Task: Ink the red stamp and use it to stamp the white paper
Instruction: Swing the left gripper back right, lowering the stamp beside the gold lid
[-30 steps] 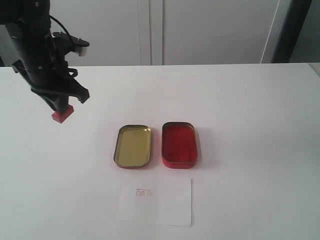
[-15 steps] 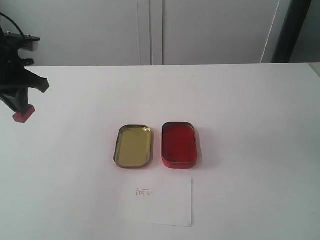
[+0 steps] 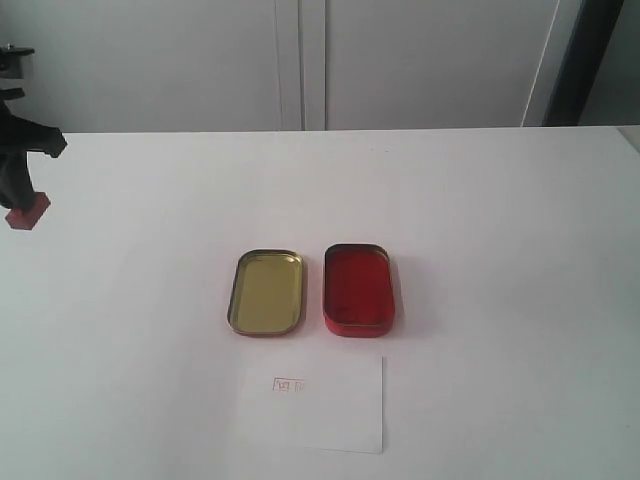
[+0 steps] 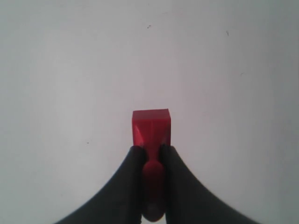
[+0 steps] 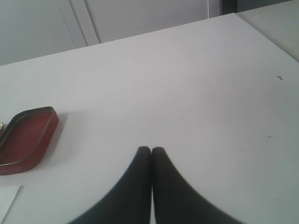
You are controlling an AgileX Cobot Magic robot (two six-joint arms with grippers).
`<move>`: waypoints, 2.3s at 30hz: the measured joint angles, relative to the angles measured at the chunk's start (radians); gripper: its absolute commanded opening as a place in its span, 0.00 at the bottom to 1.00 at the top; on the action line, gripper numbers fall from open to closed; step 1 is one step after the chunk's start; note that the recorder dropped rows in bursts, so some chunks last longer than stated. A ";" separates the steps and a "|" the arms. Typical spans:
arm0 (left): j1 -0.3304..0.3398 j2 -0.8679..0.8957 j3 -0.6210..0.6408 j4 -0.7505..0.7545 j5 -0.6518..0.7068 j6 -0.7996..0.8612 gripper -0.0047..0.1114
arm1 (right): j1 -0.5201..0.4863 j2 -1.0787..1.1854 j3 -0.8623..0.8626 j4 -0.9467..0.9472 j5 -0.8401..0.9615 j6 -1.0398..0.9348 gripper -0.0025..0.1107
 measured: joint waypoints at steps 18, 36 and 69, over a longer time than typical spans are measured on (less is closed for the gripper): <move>-0.043 -0.017 0.052 -0.195 -0.025 0.123 0.04 | 0.000 0.000 0.000 0.000 0.000 0.000 0.02; -0.052 -0.017 0.354 -0.657 -0.125 0.487 0.04 | 0.000 0.000 0.000 0.000 0.000 0.000 0.02; -0.052 0.196 0.640 -1.131 -0.207 0.867 0.04 | 0.000 0.000 0.000 0.000 0.000 0.016 0.02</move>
